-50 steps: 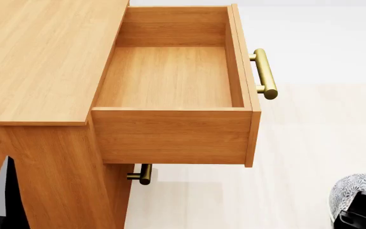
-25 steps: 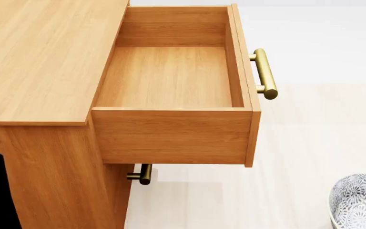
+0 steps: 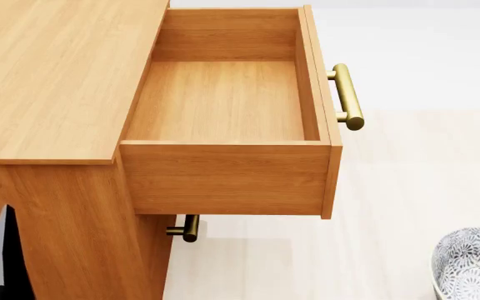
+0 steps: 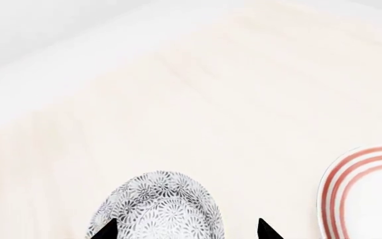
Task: Put the bowl on top of the cabinet.
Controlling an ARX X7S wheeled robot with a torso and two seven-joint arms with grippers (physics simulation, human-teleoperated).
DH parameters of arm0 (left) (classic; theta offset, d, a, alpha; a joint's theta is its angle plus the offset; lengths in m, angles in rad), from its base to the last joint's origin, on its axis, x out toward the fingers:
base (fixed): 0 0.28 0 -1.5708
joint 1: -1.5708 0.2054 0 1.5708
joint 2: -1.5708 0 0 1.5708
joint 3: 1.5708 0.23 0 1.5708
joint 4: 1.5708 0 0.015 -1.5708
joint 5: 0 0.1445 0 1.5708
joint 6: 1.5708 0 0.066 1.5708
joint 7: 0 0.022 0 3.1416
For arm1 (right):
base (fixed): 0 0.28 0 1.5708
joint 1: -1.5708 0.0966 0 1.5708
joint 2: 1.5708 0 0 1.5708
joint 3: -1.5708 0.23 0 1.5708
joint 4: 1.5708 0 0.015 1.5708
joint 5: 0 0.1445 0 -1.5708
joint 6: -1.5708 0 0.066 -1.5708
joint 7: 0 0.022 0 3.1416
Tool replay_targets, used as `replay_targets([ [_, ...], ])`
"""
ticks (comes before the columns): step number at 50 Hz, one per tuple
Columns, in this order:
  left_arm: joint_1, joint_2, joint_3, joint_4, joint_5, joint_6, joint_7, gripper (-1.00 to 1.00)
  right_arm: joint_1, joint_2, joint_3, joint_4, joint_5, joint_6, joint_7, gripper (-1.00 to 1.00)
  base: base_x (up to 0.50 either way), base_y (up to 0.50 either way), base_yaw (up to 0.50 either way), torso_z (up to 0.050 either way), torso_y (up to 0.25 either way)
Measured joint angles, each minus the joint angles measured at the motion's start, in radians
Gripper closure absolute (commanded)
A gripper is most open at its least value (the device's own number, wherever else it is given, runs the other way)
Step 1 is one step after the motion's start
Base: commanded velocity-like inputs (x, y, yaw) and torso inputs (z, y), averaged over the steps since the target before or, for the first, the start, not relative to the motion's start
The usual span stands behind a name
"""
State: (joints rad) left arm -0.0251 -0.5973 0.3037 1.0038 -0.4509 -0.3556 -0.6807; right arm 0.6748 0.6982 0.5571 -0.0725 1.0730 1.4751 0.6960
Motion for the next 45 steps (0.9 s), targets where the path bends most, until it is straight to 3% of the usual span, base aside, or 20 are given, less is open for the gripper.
replay_targets([
  [23, 0.005, -0.003, 0.035, -0.038, 0.030, 0.021, -0.001, -1.00, 0.111, 0.036, -0.244, 0.278, -0.128, -0.149, -0.113, -1.00, 0.00, 0.00, 0.00, 0.000, 0.000],
  [45, -0.001, -0.003, 0.051, -0.066, 0.042, 0.032, -0.001, -1.00, 0.132, 0.029, -0.413, 0.411, -0.227, -0.269, -0.225, -1.00, 0.00, 0.00, 0.00, 0.000, 0.000],
])
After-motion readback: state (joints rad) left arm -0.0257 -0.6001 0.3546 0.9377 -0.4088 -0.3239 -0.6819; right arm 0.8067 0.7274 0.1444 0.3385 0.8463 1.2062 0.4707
